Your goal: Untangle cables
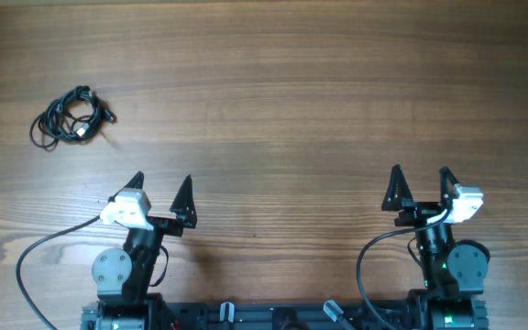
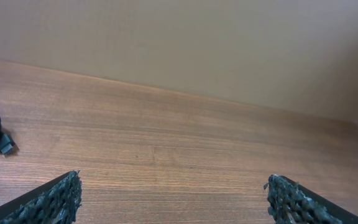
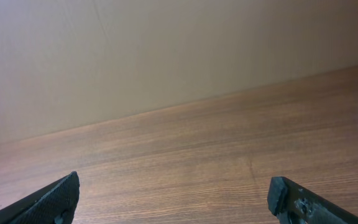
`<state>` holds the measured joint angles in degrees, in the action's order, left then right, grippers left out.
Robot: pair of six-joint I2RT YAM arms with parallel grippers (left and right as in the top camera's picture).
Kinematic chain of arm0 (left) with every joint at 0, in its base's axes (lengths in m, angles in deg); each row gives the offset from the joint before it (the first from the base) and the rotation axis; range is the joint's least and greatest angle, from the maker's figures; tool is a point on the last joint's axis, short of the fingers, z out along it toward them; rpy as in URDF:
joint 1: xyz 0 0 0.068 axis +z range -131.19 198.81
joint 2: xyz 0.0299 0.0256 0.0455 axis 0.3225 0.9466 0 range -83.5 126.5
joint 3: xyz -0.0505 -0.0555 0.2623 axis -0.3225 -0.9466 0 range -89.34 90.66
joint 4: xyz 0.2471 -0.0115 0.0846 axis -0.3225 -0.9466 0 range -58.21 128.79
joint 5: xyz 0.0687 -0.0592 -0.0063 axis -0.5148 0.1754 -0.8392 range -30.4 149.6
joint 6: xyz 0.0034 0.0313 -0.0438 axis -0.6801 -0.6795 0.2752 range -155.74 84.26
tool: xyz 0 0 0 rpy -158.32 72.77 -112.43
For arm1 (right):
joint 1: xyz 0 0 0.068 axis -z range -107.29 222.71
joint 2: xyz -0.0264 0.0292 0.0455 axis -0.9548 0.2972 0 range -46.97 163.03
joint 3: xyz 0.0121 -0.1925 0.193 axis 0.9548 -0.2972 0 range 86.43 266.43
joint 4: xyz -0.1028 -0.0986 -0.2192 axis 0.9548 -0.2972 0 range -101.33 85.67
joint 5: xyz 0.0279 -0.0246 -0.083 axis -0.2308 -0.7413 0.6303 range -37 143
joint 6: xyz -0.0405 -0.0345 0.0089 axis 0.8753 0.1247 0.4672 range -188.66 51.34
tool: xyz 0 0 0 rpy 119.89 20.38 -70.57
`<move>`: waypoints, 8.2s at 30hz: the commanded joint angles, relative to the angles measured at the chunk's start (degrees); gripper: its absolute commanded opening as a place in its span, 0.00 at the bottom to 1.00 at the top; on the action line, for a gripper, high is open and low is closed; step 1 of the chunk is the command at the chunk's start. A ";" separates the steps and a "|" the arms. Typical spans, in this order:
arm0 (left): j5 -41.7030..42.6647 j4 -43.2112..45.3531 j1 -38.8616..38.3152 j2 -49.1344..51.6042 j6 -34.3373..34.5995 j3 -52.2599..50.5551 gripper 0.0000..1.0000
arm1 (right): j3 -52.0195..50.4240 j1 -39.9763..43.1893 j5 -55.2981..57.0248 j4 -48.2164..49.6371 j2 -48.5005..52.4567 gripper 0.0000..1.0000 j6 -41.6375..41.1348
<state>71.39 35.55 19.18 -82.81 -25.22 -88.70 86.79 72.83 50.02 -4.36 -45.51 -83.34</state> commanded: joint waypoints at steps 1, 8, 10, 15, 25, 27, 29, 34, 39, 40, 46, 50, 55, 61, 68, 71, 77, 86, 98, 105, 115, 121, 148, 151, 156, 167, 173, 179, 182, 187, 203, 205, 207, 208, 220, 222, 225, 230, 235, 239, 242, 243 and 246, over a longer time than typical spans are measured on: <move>-0.55 -0.22 -0.26 -0.31 -1.11 -0.33 1.00 | 0.00 -0.26 -0.92 0.04 0.35 1.00 1.03; -0.98 -0.17 -0.22 -0.31 -1.14 -0.33 1.00 | 0.00 -0.26 -0.92 0.04 0.35 1.00 1.03; -0.98 0.07 -0.20 -0.31 -1.14 -0.33 1.00 | 0.00 -0.26 -0.92 0.04 0.35 1.00 1.01; -1.01 -0.13 -0.20 -0.31 0.76 2.45 1.00 | 0.00 -0.26 -0.92 0.04 0.35 1.00 1.01; -1.01 -39.23 -0.22 12.55 6.51 39.63 1.00 | 0.00 -0.26 -0.92 0.04 0.35 1.00 1.03; -0.98 -45.38 -0.22 19.54 6.43 48.59 1.00 | -0.02 -0.26 -0.92 0.04 0.35 1.00 1.03; -0.98 -49.00 -0.22 25.22 6.16 54.80 1.00 | 0.00 -0.26 -0.92 0.04 0.35 1.00 1.01; -1.44 -60.41 -0.20 44.11 1.57 74.49 1.00 | 0.00 -0.26 -0.92 0.04 0.35 1.00 1.01; 0.79 -64.78 -0.22 59.28 2.12 78.97 1.00 | 0.00 -0.26 -0.92 0.04 0.35 1.00 1.01; 0.79 -64.78 -0.22 61.90 2.10 78.97 1.00 | 0.00 -0.26 -0.92 0.04 0.35 1.00 1.03; -0.44 -66.97 0.02 72.43 3.54 78.97 1.00 | 0.00 -0.26 -0.92 0.04 0.35 1.00 1.01; -8.37 -63.30 0.94 73.20 10.10 78.97 1.00 | 0.00 -0.26 -0.92 0.04 0.35 1.00 1.01; -20.11 -60.19 1.11 73.85 14.23 78.86 1.00 | 0.00 -0.26 -0.92 0.04 0.35 1.00 1.03; -20.22 -60.06 4.39 78.03 15.89 78.86 1.00 | 0.00 -0.26 -0.92 0.04 0.35 1.00 1.01; -19.54 -57.70 10.51 84.72 17.00 78.86 1.00 | 0.00 -0.26 -0.92 0.04 0.35 1.00 1.01; -16.87 -56.89 12.63 87.01 16.96 78.86 1.00 | 0.00 -0.26 -0.92 0.04 0.35 1.00 1.01; -11.15 -56.76 14.82 91.08 16.94 78.75 1.00 | 0.00 -0.26 -0.92 0.04 0.35 1.00 1.01; -11.17 -55.39 14.82 91.84 16.96 77.02 0.04 | 0.00 -0.26 -0.92 0.04 0.35 1.00 1.03; -17.29 -47.04 15.06 98.01 16.96 77.02 0.31 | 0.00 -0.26 -0.92 0.04 0.35 1.00 1.01; -23.67 -40.48 17.99 105.74 17.00 77.02 0.57 | 0.00 -0.26 -0.92 0.04 0.35 1.00 1.01; -23.61 -28.52 20.06 114.92 16.96 77.02 0.39 | 0.00 -0.26 -0.92 0.04 0.35 1.00 1.01; -19.91 -24.61 20.00 116.45 13.97 77.02 0.04 | 0.00 -0.26 -0.92 0.04 0.35 1.00 1.01; 6.03 -54.86 -6.73 98.75 8.46 77.02 0.04 | 0.00 -0.26 -0.92 0.04 0.61 1.00 1.01; 0.42 -54.88 -10.03 98.77 12.61 77.02 0.05 | 0.00 -0.26 -0.92 0.04 0.61 1.00 1.01; -4.76 -54.86 -12.28 99.76 15.28 77.02 0.09 | 0.00 -0.26 -0.92 0.04 0.61 0.99 1.01; -5.49 -54.66 -12.48 100.59 15.67 76.94 0.78 | 0.00 -0.26 -0.92 0.04 0.61 1.00 1.01; -5.49 -54.64 -12.48 100.59 15.67 76.94 1.00 | 0.00 -0.26 -0.92 0.04 0.66 1.00 1.01; -5.49 -53.94 -12.48 100.59 15.67 76.91 1.00 | 0.00 -0.26 -0.92 0.04 0.66 1.00 0.98; -5.49 -53.11 -12.48 100.59 15.67 76.91 1.00 | -0.02 -0.26 -0.92 0.04 0.96 1.00 1.01; -5.51 -51.17 -12.48 100.59 15.69 76.91 1.00 | 0.00 -0.26 -0.92 0.04 0.96 1.00 1.01; -12.46 -36.02 -12.48 100.59 18.36 63.43 0.96 | 0.00 -0.26 -0.92 0.04 0.96 1.00 1.01; -14.49 -35.69 -12.46 100.59 20.02 62.31 0.96 | 0.00 -0.26 -0.92 0.04 0.96 1.00 1.01; -14.49 -35.63 -12.48 100.61 20.02 62.14 0.97 | 0.00 -0.26 -0.92 0.04 0.96 1.00 1.01; -14.47 -35.47 -12.48 100.61 20.02 62.14 0.97 | 0.00 -0.26 -0.92 0.04 0.96 1.00 1.01; -14.23 -35.67 -9.73 94.73 19.78 67.65 0.77 | 0.00 -0.26 -0.92 0.04 0.96 1.00 1.01; -14.21 -35.52 -9.73 92.96 20.44 67.65 0.57 | 0.00 -0.26 -0.92 0.04 0.96 1.00 1.03; -14.27 -34.21 -9.75 89.83 20.39 67.87 0.57 | 0.00 -0.26 -0.92 0.04 0.96 1.00 1.03; -11.32 -34.45 -14.23 86.55 20.37 67.93 0.04 | 0.00 -0.26 -0.92 0.04 0.96 0.99 1.03; -11.26 -36.65 -19.43 95.91 19.74 67.82 0.04 | 0.00 -0.26 -0.92 0.04 0.96 1.00 1.01; -11.89 -37.97 -18.93 104.63 12.15 67.82 0.11 | 0.00 -0.26 -0.92 0.04 0.96 1.00 1.03; -11.85 -37.20 -17.77 107.69 12.17 67.82 0.15 | 0.00 -0.26 -0.92 0.04 0.96 1.00 1.01; -11.85 -36.68 -17.77 108.00 12.17 67.82 0.22 | 0.00 -0.26 -0.92 0.04 0.96 1.00 1.01; -11.85 -36.20 -17.77 108.41 12.15 67.82 0.29 | 0.00 -0.26 -0.92 0.04 0.96 1.00 1.01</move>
<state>59.59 -1.54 1.32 23.79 -12.15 -21.33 86.79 72.83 50.02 -4.49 -44.66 -83.34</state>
